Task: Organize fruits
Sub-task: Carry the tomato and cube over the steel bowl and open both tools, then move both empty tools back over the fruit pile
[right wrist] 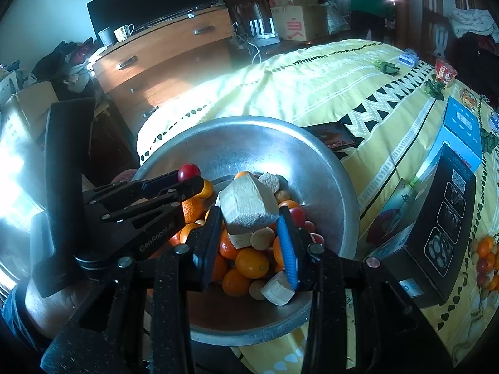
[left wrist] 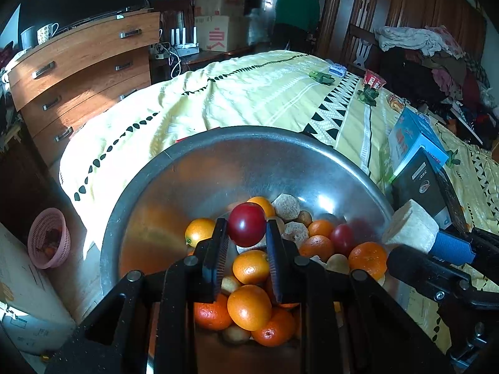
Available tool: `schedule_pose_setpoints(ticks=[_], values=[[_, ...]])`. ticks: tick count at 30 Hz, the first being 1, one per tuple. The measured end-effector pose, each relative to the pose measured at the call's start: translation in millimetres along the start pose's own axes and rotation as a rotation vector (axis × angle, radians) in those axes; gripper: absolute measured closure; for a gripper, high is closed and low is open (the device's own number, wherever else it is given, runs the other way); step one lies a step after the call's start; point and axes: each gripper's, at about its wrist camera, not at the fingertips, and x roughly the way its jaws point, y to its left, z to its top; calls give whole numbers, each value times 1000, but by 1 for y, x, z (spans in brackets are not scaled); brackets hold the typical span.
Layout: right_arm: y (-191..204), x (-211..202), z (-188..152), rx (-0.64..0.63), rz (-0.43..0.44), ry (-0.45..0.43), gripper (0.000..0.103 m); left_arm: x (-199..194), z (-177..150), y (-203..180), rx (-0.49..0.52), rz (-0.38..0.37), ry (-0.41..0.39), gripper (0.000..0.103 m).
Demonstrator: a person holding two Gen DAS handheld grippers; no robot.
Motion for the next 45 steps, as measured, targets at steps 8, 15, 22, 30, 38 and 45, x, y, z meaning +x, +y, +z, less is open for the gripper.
schedule_pose_setpoints(ticks=[8, 15, 22, 30, 38, 45], values=[[-2, 2, -2, 5, 13, 5, 66, 7, -3, -3, -10, 15, 18, 62], [-9, -37, -21, -1, -10, -77, 60, -12, 1, -2, -43, -9, -26, 21], [-44, -134, -101, -9, -301, -299, 27, -115, 25, -91, 142, -256, -304, 0], [-145, -177, -185, 283, -468, -225, 24, -130, -12, -278, 388, -658, -226, 0], [-211, -202, -247, 492, -486, -197, 24, 51, -54, -392, 402, -609, 165, 50], [-273, -204, -279, 635, -481, -168, 24, 130, -63, -439, 438, -565, 235, 55]])
